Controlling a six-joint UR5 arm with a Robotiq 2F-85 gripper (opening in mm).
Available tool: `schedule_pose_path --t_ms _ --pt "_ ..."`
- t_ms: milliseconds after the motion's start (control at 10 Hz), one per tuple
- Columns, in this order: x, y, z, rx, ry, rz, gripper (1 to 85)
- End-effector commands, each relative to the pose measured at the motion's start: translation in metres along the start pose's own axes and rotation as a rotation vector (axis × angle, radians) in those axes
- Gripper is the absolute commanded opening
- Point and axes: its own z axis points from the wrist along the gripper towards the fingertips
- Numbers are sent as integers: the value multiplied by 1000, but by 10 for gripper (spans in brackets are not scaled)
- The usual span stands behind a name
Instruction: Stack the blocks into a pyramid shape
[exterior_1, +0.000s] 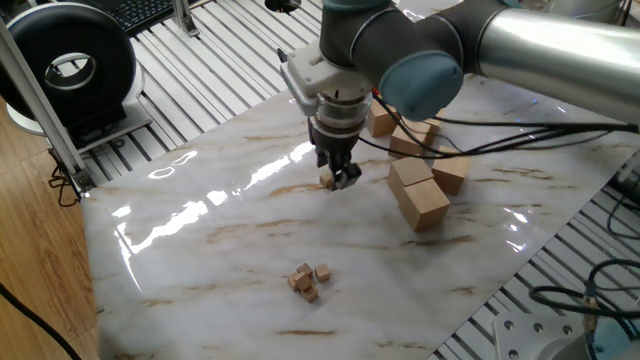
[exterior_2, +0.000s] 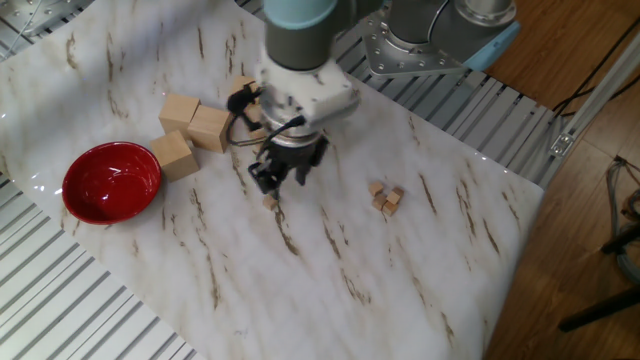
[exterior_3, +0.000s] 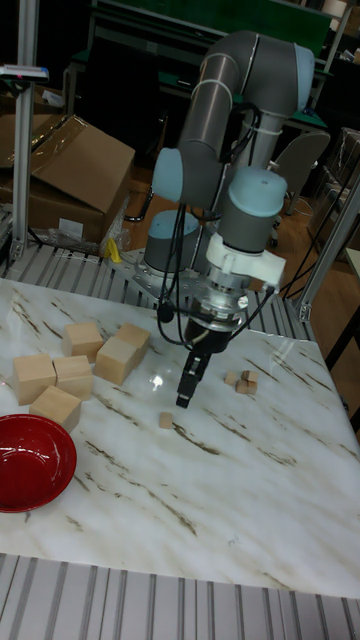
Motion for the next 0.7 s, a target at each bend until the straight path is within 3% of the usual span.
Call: schedule_pose_path --t_ms 0,200,600 --pt "-35 29 -6 2 -63 178 503" --pt "-56 48 -3 -22 -110 301 493" --pt "-67 74 -9 -37 -133 488 463"
